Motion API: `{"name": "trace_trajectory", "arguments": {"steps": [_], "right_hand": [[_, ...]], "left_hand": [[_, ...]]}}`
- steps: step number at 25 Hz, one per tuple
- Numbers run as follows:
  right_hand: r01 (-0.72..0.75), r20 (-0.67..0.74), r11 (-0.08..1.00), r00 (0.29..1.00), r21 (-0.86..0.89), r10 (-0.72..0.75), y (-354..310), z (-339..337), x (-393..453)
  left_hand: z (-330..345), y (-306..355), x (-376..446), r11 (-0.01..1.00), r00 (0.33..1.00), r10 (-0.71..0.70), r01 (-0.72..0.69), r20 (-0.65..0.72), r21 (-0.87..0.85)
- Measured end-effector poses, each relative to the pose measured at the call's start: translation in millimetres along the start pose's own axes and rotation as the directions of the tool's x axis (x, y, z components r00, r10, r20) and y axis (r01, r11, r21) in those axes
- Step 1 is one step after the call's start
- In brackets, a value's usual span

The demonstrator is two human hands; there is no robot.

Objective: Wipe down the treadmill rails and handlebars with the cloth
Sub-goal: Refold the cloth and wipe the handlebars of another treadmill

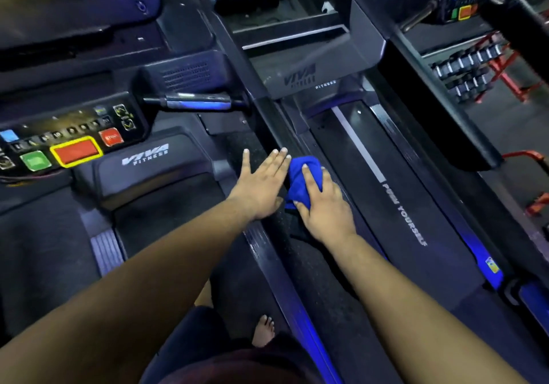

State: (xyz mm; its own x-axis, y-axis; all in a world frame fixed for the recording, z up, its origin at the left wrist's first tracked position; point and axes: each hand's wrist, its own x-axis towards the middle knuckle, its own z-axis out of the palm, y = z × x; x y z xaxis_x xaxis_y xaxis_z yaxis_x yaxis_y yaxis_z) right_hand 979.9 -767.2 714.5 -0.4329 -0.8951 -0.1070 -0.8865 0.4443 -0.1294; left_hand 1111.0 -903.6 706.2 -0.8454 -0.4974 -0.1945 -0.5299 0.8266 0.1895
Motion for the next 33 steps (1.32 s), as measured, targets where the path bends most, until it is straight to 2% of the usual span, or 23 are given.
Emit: {"name": "trace_trajectory", "arguments": {"steps": [2, 9, 13, 15, 16, 19, 20, 21, 23, 24, 27, 28, 30, 32, 33], "right_hand": [[0.0, -0.01, 1.0, 1.0, -0.026, -0.001, -17, 1, 38], [-0.018, -0.043, 0.997, 0.999, -0.073, 0.015, -74, 2, 156], [0.032, -0.076, 0.995, 0.996, -0.094, -0.04, -94, 1, 205], [0.108, -0.116, 0.989, 0.986, -0.106, -0.12, -110, -2, 223], [0.2, -0.113, 0.972, 0.97, -0.12, -0.213, -123, 0, 228], [0.477, -0.1, 0.878, 0.872, -0.048, -0.479, -174, 18, 238], [0.513, -0.103, 0.858, 0.852, -0.025, -0.513, -195, 16, 245], [0.531, -0.052, 0.848, 0.846, 0.0, -0.53, -213, 8, 258], [0.505, 0.137, 0.859, 0.848, 0.088, -0.512, -237, -9, 283], [0.499, 0.144, 0.86, 0.848, 0.105, -0.51, -242, -11, 283], [0.522, -0.108, 0.85, 0.843, -0.076, -0.527, -228, 12, 243], [0.517, -0.143, 0.85, 0.837, -0.102, -0.527, -225, 16, 237], [0.569, 0.011, 0.822, 0.822, -0.038, -0.569, -230, 5, 252], [0.541, 0.182, 0.836, 0.816, 0.097, -0.549, -246, -16, 284], [0.532, 0.193, 0.838, 0.815, 0.124, -0.546, -248, -17, 288]], "left_hand": [[-12, -26, 11, 0.999, 0.999, -0.046, 0.046, -0.008, -0.018], [-36, -134, 20, 0.987, 0.996, -0.08, 0.084, -0.03, 0.139], [-54, -172, 11, 0.964, 0.987, -0.129, 0.147, -0.094, 0.223], [-63, -191, 2, 0.945, 0.976, -0.176, 0.205, -0.131, 0.255], [-66, -200, -3, 0.93, 0.968, -0.205, 0.239, -0.147, 0.279], [-75, -228, -20, 0.883, 0.932, -0.317, 0.357, -0.175, 0.304], [-75, -236, -25, 0.866, 0.916, -0.356, 0.397, -0.184, 0.305], [-76, -244, -29, 0.85, 0.902, -0.39, 0.431, -0.187, 0.304], [-82, -250, -33, 0.841, 0.886, -0.439, 0.464, -0.15, 0.279], [-83, -251, -34, 0.841, 0.88, -0.457, 0.475, -0.13, 0.261], [-87, -251, -34, 0.831, 0.856, -0.511, 0.517, -0.087, 0.205], [-87, -251, -34, 0.829, 0.852, -0.519, 0.522, -0.073, 0.201], [-86, -248, -36, 0.828, 0.85, -0.524, 0.522, -0.049, 0.204], [-85, -246, -36, 0.822, 0.842, -0.539, 0.534, -0.034, 0.197], [-86, -245, -34, 0.821, 0.837, -0.548, 0.542, -0.021, 0.182]]}}
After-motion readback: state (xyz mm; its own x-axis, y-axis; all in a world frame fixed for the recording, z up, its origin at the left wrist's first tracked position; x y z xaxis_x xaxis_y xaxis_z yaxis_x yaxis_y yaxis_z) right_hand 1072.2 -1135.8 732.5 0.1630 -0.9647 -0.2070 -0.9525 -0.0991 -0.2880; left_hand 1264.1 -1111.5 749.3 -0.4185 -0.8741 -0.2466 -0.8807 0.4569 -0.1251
